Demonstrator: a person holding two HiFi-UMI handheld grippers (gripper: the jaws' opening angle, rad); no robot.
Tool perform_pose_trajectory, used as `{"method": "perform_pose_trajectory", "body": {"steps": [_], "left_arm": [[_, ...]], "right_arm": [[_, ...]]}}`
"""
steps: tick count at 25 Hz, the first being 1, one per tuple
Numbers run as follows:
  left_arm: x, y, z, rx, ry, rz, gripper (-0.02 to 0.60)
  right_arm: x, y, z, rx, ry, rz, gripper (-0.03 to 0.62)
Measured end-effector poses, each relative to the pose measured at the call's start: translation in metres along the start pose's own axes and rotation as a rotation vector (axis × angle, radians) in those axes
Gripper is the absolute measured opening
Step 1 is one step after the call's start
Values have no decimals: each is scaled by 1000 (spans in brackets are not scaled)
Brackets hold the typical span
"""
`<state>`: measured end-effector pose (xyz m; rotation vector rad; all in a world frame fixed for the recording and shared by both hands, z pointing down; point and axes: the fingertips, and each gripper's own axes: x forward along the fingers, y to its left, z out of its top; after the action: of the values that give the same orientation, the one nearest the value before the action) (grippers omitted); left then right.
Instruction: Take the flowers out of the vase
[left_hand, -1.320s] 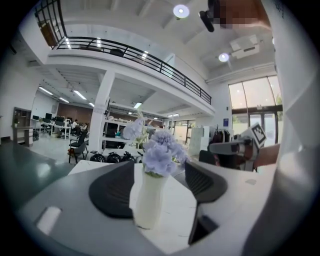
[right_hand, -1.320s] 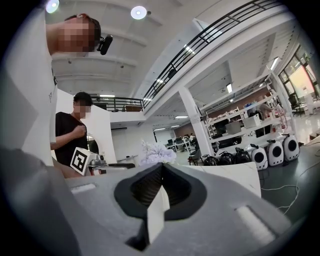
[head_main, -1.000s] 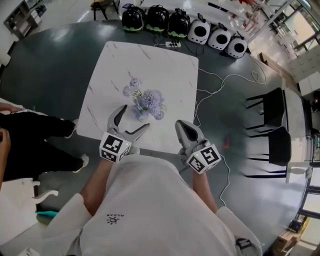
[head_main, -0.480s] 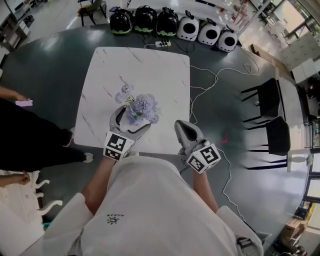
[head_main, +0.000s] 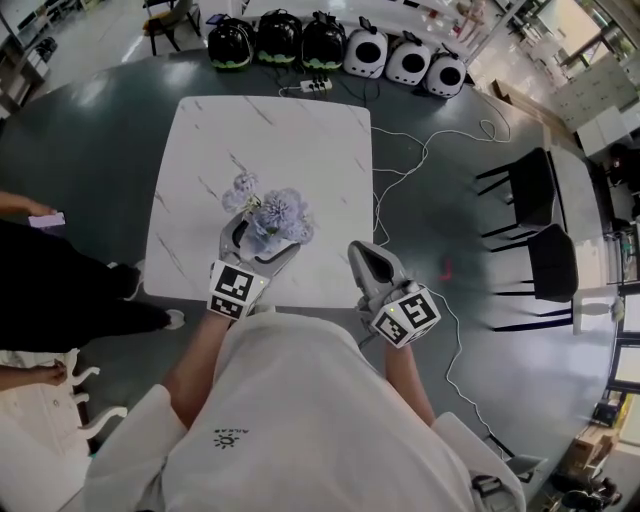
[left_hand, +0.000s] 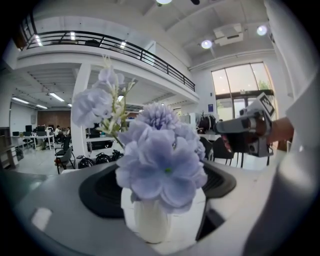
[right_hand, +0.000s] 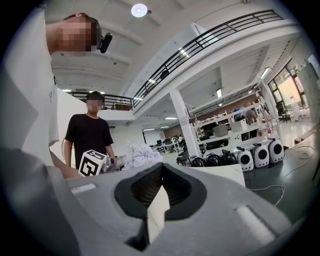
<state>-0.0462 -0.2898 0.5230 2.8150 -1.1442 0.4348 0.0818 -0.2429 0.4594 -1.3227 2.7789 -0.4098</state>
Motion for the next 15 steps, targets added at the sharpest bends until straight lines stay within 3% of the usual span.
{"method": "perform_pose_trajectory", "body": {"steps": [9, 15], "left_arm": [[-5, 5, 10, -11, -51, 28, 270], [-7, 10, 18, -18, -72, 41, 190]], "right_arm": [[-2, -5, -2, 2, 0, -8, 0], [1, -5, 3, -2, -8, 2, 0]]}}
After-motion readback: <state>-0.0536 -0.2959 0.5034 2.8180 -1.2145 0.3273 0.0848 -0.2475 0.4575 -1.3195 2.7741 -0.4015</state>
